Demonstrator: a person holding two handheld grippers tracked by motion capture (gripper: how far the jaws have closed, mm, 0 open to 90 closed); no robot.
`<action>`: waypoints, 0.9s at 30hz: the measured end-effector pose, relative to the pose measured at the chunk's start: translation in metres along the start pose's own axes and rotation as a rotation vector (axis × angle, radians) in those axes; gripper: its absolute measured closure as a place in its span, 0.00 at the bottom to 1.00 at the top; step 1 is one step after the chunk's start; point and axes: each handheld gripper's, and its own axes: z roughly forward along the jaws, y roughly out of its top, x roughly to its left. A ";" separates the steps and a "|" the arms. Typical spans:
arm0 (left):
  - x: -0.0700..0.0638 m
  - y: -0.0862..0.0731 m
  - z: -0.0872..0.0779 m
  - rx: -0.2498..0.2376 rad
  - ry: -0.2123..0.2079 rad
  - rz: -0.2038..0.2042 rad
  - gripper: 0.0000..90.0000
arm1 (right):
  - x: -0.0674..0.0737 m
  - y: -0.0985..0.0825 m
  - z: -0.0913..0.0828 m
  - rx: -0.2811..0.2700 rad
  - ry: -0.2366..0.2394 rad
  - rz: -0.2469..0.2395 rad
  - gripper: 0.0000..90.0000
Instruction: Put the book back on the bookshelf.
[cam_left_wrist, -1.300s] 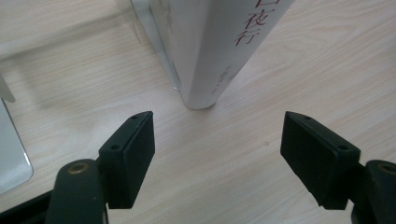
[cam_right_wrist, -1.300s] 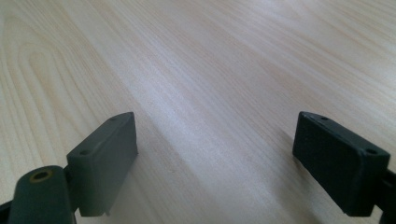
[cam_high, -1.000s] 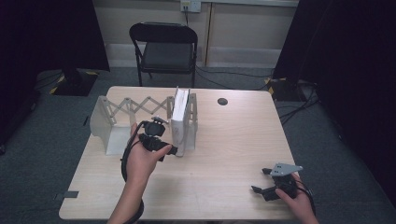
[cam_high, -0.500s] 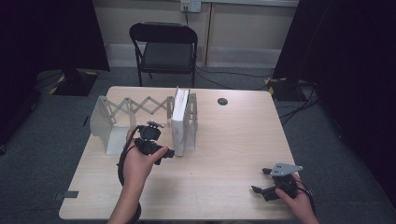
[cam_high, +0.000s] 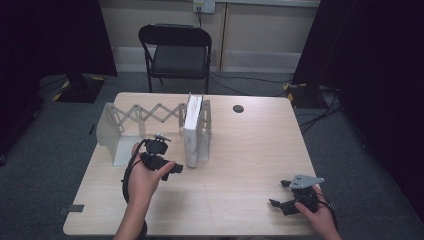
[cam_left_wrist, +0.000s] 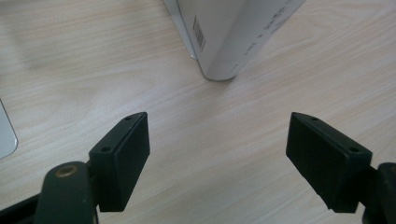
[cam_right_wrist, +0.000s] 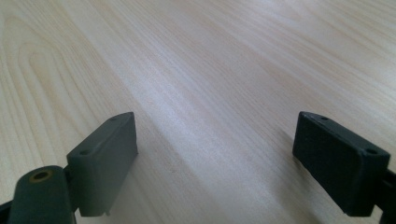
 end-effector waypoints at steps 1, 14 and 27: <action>0.001 -0.001 0.001 0.000 0.001 -0.001 0.24 | 0.000 0.000 0.000 0.000 0.000 0.000 0.15; 0.008 -0.009 0.008 0.000 0.000 0.002 0.24 | 0.000 0.000 0.000 0.000 0.000 0.000 0.15; 0.018 -0.022 0.016 0.015 0.005 -0.005 0.24 | 0.000 0.000 0.000 0.000 0.000 0.000 0.15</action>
